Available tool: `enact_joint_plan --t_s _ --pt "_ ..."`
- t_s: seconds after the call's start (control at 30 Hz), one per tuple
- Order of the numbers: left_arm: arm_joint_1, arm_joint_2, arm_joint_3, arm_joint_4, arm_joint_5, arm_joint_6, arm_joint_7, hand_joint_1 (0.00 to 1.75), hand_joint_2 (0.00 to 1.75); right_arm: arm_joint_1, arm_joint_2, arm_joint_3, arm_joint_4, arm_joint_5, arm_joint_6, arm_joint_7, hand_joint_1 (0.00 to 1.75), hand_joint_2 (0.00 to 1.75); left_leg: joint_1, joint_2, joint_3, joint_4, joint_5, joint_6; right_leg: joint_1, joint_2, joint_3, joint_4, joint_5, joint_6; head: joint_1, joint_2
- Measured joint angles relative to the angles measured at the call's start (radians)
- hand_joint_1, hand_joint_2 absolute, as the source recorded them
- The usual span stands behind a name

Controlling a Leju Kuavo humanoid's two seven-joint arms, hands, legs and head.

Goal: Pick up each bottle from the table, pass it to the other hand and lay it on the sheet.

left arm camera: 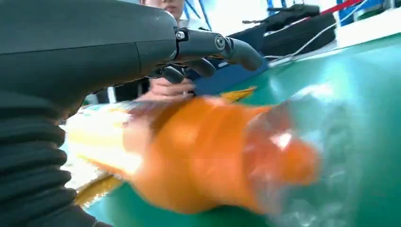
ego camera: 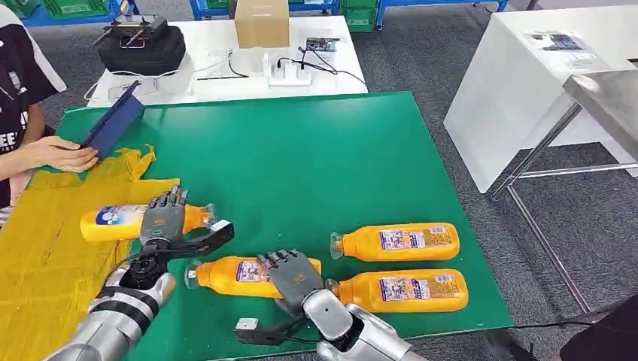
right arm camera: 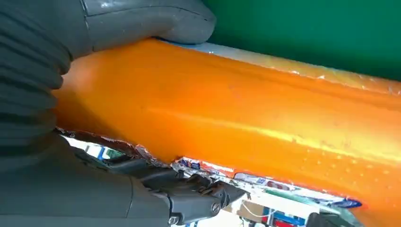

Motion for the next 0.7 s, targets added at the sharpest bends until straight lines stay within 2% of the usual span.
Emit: enact_joint_plan --t_s 0.13,0.2,0.3,0.4,0.47,0.5,0.57,0.67,0.7 --pt "0.041 -0.010 0.008 -0.082 0.025 0.069 0.009 0.00 0.00 0.034 0.002 -0.039 -0.030 0.028 -0.085 0.023 1.75 1.75 0.000 0.000 -0.001 0.000 0.000 0.000 0.000 0.000 -0.001 0.000 0.000 0.000 0.000 0.000" --pt "0.105 -0.023 0.031 -0.203 0.112 0.102 -0.052 0.00 0.00 0.088 0.002 -0.084 -0.095 0.068 -0.121 0.041 1.75 1.75 0.000 -0.001 -0.004 0.000 0.000 0.000 0.000 0.000 -0.002 0.000 0.000 0.000 0.000 0.000" --pt "0.178 -0.039 0.048 -0.371 0.191 0.089 -0.101 0.00 0.00 0.137 0.002 -0.141 -0.187 0.114 -0.132 0.050 1.75 1.75 -0.001 0.000 -0.013 0.000 0.002 0.001 -0.001 0.000 -0.002 0.001 0.003 0.004 0.000 0.000" --pt "0.217 -0.048 0.060 -0.471 0.197 0.082 -0.107 0.00 0.00 0.169 0.002 -0.173 -0.239 0.121 -0.132 0.050 1.75 1.75 -0.001 0.001 -0.013 0.000 0.002 0.001 -0.001 0.000 -0.003 0.000 0.003 0.004 0.000 0.000" --pt "0.244 -0.055 0.076 -0.523 0.251 0.123 -0.162 0.00 0.00 0.186 0.003 -0.194 -0.262 0.123 -0.152 0.035 1.75 1.75 -0.001 0.001 -0.014 0.000 0.002 0.001 0.000 0.000 -0.004 0.001 0.003 0.004 0.000 0.000" --pt "0.265 -0.063 0.094 -0.570 0.333 0.136 -0.227 0.00 1.75 0.197 0.006 -0.209 -0.279 0.122 -0.185 0.017 1.75 1.75 0.000 0.001 -0.014 0.000 0.001 0.001 0.000 0.000 -0.004 0.000 0.003 0.004 0.000 0.000" --pt "0.302 -0.086 0.124 -0.651 0.580 0.128 -0.344 0.00 1.75 0.211 0.014 -0.235 -0.313 0.115 -0.270 -0.025 1.75 1.75 0.000 0.000 -0.015 0.000 0.001 0.001 0.000 0.000 -0.004 0.000 0.002 0.003 0.000 0.000" --pt "0.331 -0.110 0.181 -0.727 0.944 0.091 -0.458 0.00 1.75 0.236 0.034 -0.279 -0.368 0.047 -0.507 -0.121 1.75 1.75 0.000 0.001 -0.015 0.000 0.001 0.001 0.000 0.000 -0.005 0.000 0.002 0.003 0.000 0.000" --pt "0.337 -0.117 0.205 -0.742 1.042 0.073 -0.483 0.00 1.75 0.242 0.041 -0.299 -0.390 0.011 -0.570 -0.160 1.75 1.75 0.000 0.000 -0.015 0.000 0.001 0.001 0.000 0.000 -0.011 0.000 0.002 0.003 0.000 0.000"
